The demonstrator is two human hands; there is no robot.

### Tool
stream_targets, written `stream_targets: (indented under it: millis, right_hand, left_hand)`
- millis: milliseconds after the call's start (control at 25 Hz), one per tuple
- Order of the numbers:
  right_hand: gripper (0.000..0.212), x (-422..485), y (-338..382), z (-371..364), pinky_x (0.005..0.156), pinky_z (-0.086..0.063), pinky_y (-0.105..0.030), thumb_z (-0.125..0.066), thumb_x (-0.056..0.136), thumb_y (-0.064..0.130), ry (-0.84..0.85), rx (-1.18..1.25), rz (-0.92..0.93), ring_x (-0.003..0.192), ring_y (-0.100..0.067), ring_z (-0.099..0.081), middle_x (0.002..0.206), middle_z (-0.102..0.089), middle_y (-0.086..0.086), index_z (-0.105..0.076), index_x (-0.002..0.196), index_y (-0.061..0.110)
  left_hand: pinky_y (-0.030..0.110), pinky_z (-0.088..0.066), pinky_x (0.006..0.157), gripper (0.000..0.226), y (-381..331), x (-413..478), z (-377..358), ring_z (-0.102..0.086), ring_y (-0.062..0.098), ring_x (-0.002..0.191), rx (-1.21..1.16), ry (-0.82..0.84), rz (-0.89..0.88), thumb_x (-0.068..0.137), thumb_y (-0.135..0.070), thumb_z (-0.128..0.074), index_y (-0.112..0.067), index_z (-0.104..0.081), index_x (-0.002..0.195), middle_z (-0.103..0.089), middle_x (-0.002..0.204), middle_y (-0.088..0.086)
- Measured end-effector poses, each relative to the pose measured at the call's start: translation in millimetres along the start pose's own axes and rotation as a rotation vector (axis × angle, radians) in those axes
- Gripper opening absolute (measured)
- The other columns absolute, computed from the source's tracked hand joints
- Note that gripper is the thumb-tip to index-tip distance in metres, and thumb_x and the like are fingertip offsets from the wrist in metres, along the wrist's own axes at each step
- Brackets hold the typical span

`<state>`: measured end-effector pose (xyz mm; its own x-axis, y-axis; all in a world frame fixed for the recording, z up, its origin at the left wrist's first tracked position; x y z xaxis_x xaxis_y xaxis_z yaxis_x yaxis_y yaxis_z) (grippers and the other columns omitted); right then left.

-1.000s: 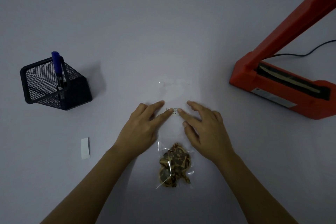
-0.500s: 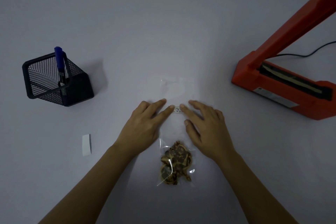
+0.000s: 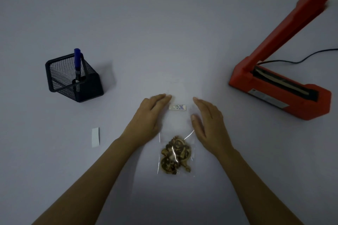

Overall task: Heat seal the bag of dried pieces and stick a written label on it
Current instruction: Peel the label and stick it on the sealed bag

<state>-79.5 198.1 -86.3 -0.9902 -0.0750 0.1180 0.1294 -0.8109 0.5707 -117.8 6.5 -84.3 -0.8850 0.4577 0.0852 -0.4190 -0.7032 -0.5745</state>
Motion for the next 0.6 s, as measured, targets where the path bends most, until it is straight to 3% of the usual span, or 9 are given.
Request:
stream_targets:
  millis: [80, 160, 240, 320, 400, 520, 600]
  right_hand:
    - [0.039, -7.9, 5.5, 14.5, 0.101, -0.039, -0.035, -0.041, 0.093, 0.028, -0.097, 0.122, -0.067, 0.116, -0.015, -0.047, 0.126, -0.053, -0.004, -0.048, 0.128, 0.014]
    - [0.036, -26.4, 14.8, 26.3, 0.101, -0.04, -0.035, -0.048, 0.093, 0.025, -0.119, 0.224, -0.228, 0.116, -0.016, -0.047, 0.124, -0.051, -0.003, -0.047, 0.128, 0.014]
    - [0.046, -55.4, 27.1, 26.6, 0.103, -0.038, -0.034, -0.055, 0.091, 0.025, -0.039, 0.258, -0.446, 0.121, -0.02, -0.045, 0.13, -0.047, -0.005, -0.041, 0.133, 0.013]
    - [0.06, -79.1, 40.3, 19.8, 0.104, -0.038, -0.037, -0.06, 0.087, 0.029, 0.056, 0.275, -0.572, 0.122, -0.023, -0.044, 0.134, -0.044, -0.009, -0.034, 0.138, 0.009]
    - [0.067, -87.5, 48.7, 12.4, 0.094, -0.044, -0.033, -0.062, 0.086, 0.031, 0.107, 0.359, -0.656, 0.111, -0.021, -0.051, 0.128, -0.047, -0.008, -0.031, 0.14, 0.009]
    - [0.06, -85.4, 53.1, 8.9, 0.075, -0.044, -0.022, -0.063, 0.086, 0.023, 0.148, 0.478, -0.709, 0.082, -0.009, -0.056, 0.107, -0.053, -0.005, -0.036, 0.138, 0.01]
    - [0.056, -81.8, 52.1, 8.7, 0.077, -0.049, -0.026, -0.062, 0.086, 0.017, 0.177, 0.542, -0.713, 0.08, -0.009, -0.056, 0.1, -0.055, -0.003, -0.04, 0.137, 0.012]
  left_hand:
    - [0.033, -0.039, 0.101, 0.067, -4.0, -8.0, 17.5, -0.043, 0.025, 0.121, -0.184, -0.082, 0.196, 0.076, 0.017, -0.044, -0.01, -0.04, 0.137, -0.036, 0.142, 0.015]
    - [0.03, -0.043, 0.096, 0.063, -15.8, -23.4, 33.5, -0.048, 0.019, 0.113, -0.256, -0.125, 0.347, 0.08, 0.015, -0.044, -0.012, -0.041, 0.137, -0.039, 0.139, 0.011]
    - [0.025, -0.043, 0.085, 0.051, -29.5, -45.9, 35.2, -0.051, 0.013, 0.099, -0.283, -0.043, 0.508, 0.089, -0.003, -0.051, -0.015, -0.04, 0.138, -0.051, 0.127, 0.008]
    - [0.023, -0.04, 0.078, 0.059, -44.6, -67.9, 25.0, -0.053, 0.012, 0.092, -0.348, 0.106, 0.667, 0.088, -0.027, -0.061, -0.019, -0.035, 0.14, -0.054, 0.114, 0.004]
    - [0.024, -0.042, 0.078, 0.069, -55.0, -81.0, 14.2, -0.054, 0.014, 0.092, -0.394, 0.18, 0.727, 0.083, -0.036, -0.066, -0.02, -0.033, 0.141, -0.053, 0.11, 0.002]
    - [0.022, -0.044, 0.075, 0.07, -67.3, -85.9, 7.8, -0.056, 0.015, 0.091, -0.458, 0.177, 0.786, 0.081, -0.029, -0.069, -0.018, -0.034, 0.141, -0.059, 0.102, 0.003]
    - [0.02, -0.045, 0.069, 0.07, -72.6, -84.0, 9.2, -0.058, 0.014, 0.087, -0.531, 0.182, 0.835, 0.082, -0.022, -0.069, -0.018, -0.033, 0.142, -0.062, 0.094, 0.002]
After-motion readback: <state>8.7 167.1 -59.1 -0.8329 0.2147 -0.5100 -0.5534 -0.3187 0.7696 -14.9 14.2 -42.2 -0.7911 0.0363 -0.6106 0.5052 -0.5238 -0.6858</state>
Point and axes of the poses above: each hand's wrist, its own x-axis towards the middle knuckle, its own z-axis out of the back of the hand, y = z × x, the point moved 3 cm from there along x, towards the middle knuckle
